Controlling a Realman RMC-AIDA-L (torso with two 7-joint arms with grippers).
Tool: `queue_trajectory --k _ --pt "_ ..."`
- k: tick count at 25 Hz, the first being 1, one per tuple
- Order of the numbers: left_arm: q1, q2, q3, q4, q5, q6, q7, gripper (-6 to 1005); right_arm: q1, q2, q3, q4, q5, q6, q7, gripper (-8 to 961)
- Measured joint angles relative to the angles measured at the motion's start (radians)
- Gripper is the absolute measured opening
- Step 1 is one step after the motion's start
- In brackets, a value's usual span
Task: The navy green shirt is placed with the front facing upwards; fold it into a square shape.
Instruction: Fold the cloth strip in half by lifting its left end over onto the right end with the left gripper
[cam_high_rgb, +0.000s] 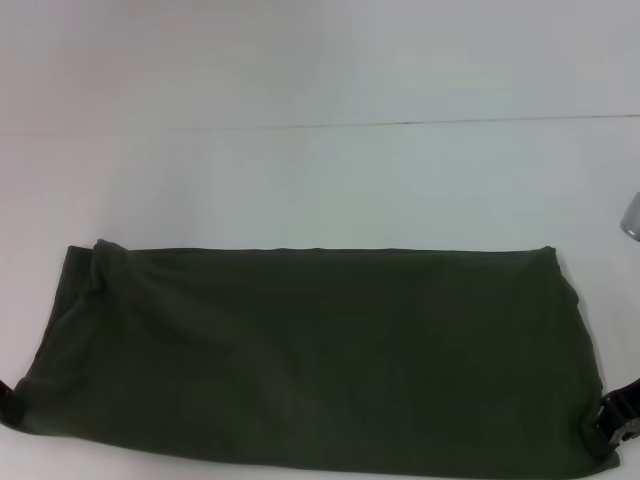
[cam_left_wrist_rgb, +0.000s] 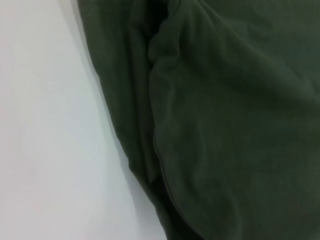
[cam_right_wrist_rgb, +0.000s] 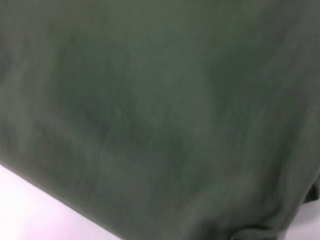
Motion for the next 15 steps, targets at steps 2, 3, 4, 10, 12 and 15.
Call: queue_trajectory --k 2,3,4,10,12,15 --pt "0.000 -0.001 0.000 0.000 0.000 0.000 0.001 14 -0.003 -0.002 0.006 0.000 0.000 0.000 -0.001 19" --pt "0.000 -0.001 0.000 0.000 0.000 -0.002 0.001 15 -0.004 -0.003 0.009 0.000 0.000 -0.001 -0.001 19" --pt "0.000 -0.001 0.000 0.000 0.000 -0.003 0.001 15 -0.004 -0.005 0.014 -0.001 0.001 -0.003 -0.001 19" --pt "0.000 -0.001 0.000 0.000 0.000 -0.004 -0.002 15 -0.006 -0.010 0.021 -0.010 0.001 -0.049 -0.004 41" --pt "-0.002 -0.001 0.000 0.000 0.000 -0.004 -0.003 15 -0.006 -0.010 0.021 -0.010 0.001 -0.067 -0.004 56" --pt "-0.003 -0.001 0.000 0.000 0.000 -0.004 -0.003 15 -0.008 -0.015 0.024 -0.011 -0.001 -0.077 0.001 167"
